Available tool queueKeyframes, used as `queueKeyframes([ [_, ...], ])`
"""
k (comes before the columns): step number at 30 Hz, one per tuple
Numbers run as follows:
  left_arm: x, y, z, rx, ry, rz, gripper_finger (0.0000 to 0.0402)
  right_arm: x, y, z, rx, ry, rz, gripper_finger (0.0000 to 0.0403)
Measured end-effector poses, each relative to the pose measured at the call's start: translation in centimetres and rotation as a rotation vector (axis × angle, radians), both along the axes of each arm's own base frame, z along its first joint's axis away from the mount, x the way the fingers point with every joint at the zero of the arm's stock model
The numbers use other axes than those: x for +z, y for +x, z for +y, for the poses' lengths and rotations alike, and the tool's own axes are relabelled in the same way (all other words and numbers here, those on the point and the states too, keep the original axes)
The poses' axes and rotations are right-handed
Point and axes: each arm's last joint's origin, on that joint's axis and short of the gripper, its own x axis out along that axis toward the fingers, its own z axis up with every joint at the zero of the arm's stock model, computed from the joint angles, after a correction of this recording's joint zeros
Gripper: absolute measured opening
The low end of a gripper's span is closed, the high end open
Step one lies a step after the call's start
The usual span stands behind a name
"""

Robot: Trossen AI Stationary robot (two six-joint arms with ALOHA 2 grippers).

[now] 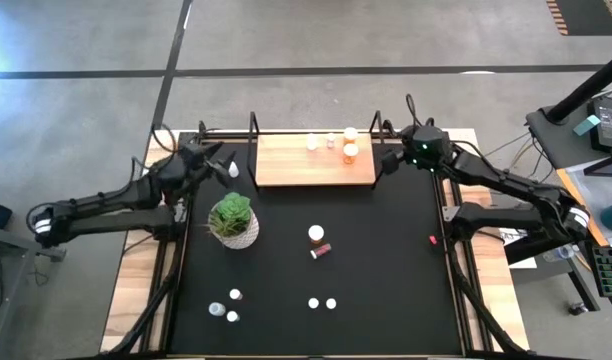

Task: Pick and place medicine bottles onto shelf by color
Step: Put the top white pill bottle on the shelf aligned with the other white pill bottle

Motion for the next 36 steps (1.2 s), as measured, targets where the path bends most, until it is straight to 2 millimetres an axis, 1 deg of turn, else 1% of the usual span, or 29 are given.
queueKeyframes([
  [2, 1.3, 0.2, 0.2, 0.021, -0.021, 0.050, 0.0233, -0.6, -0.5, 0.4, 0.000, 0.005, 0.007, 0.0380],
  [4, 2.1, 0.2, 0.4, 0.038, -0.052, 0.111, 0.0233, -1.2, -1.0, 0.8, 0.001, 0.012, 0.022, 0.0380],
  [6, 3.0, 0.4, 0.7, 0.062, -0.092, 0.140, 0.0233, -1.4, -1.3, 1.0, 0.000, -0.002, 0.016, 0.0380],
  [11, 4.1, 0.5, 1.5, 0.128, -0.183, 0.239, 0.0233, -0.7, -1.9, 1.4, 0.000, -0.047, -0.044, 0.0380],
  [16, 4.2, 1.4, 2.2, 0.142, -0.199, 0.271, 0.0233, 0.0, -1.8, 1.4, 0.001, -0.102, -0.107, 0.0380],
  [21, 3.9, 2.1, 2.8, 0.155, -0.215, 0.300, 0.0233, 1.3, -1.3, 1.0, 0.000, -0.189, -0.217, 0.0380],
  [28, 3.6, 1.9, 3.0, 0.160, -0.235, 0.316, 0.0233, 2.4, -1.5, 1.2, -0.001, -0.243, -0.290, 0.0380],
  [31, 3.1, 1.5, 3.3, 0.194, -0.286, 0.334, 0.0233, 2.8, -1.9, 1.4, -0.001, -0.259, -0.311, 0.0380],
  [36, 1.6, 1.3, 4.1, 0.198, -0.433, 0.376, 0.0233, 3.4, -2.7, 2.1, -0.001, -0.291, -0.352, 0.0380],
])
